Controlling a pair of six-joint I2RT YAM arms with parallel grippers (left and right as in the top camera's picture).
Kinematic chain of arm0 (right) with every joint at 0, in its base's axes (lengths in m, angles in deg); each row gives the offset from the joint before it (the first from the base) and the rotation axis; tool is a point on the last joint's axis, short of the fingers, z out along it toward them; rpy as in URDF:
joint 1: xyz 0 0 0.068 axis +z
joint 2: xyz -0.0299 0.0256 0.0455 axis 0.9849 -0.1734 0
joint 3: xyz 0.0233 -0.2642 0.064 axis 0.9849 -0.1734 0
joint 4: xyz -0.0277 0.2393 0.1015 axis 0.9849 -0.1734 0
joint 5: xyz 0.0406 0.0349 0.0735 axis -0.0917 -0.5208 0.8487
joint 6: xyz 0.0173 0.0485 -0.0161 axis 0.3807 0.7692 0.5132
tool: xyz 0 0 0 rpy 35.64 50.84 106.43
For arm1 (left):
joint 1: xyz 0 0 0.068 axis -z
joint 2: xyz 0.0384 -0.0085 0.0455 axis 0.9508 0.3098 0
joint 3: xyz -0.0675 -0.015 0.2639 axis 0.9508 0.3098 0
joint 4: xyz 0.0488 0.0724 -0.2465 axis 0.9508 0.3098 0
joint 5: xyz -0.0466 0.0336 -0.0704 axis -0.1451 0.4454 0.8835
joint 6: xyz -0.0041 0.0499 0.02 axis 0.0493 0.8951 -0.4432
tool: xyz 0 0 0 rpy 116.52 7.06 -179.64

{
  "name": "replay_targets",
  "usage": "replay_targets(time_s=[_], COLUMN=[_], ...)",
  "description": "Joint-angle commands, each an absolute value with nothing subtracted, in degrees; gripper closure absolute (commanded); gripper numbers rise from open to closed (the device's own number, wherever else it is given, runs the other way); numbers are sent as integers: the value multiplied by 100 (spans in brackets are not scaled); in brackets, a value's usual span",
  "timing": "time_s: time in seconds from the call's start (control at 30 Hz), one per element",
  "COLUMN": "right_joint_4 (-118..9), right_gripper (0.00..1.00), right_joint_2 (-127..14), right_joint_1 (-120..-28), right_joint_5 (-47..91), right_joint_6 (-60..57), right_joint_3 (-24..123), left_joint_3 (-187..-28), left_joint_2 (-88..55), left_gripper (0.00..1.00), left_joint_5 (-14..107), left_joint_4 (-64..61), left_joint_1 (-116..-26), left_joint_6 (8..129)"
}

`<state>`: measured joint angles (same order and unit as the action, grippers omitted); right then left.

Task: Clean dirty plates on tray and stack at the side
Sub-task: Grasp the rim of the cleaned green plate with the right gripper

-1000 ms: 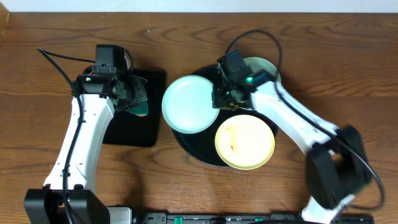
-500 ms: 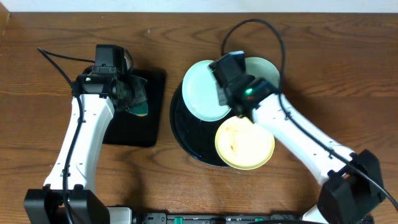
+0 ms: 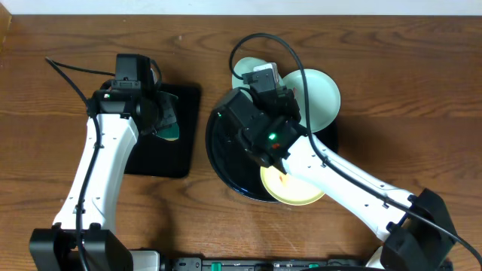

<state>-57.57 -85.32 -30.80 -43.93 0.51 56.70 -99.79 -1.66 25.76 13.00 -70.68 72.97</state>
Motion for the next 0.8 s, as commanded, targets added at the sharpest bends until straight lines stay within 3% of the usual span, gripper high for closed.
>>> replay_targets(time_s=[0.0,0.5,0.77], right_joint_4=[-5612,-5429,-5776], right_gripper=[99,99,99], right_joint_2=[-8460,-8460,-8460], right_joint_1=[-2925,-2785,-2982], right_joint_5=[-5499,-5891,-4468], right_joint_6=[-342,-406,178], right_joint_3=[5699,5699,5686], left_joint_3=[-9972,-9972,-9972], left_joint_2=[-171,-171,-171], left_gripper=[93,93,93], left_joint_5=[2482,2485,2485], left_joint_4=[1280,1280,1283], left_joint_1=[-7092,-7092,-7092], left_joint_6=[7350,7350,7350])
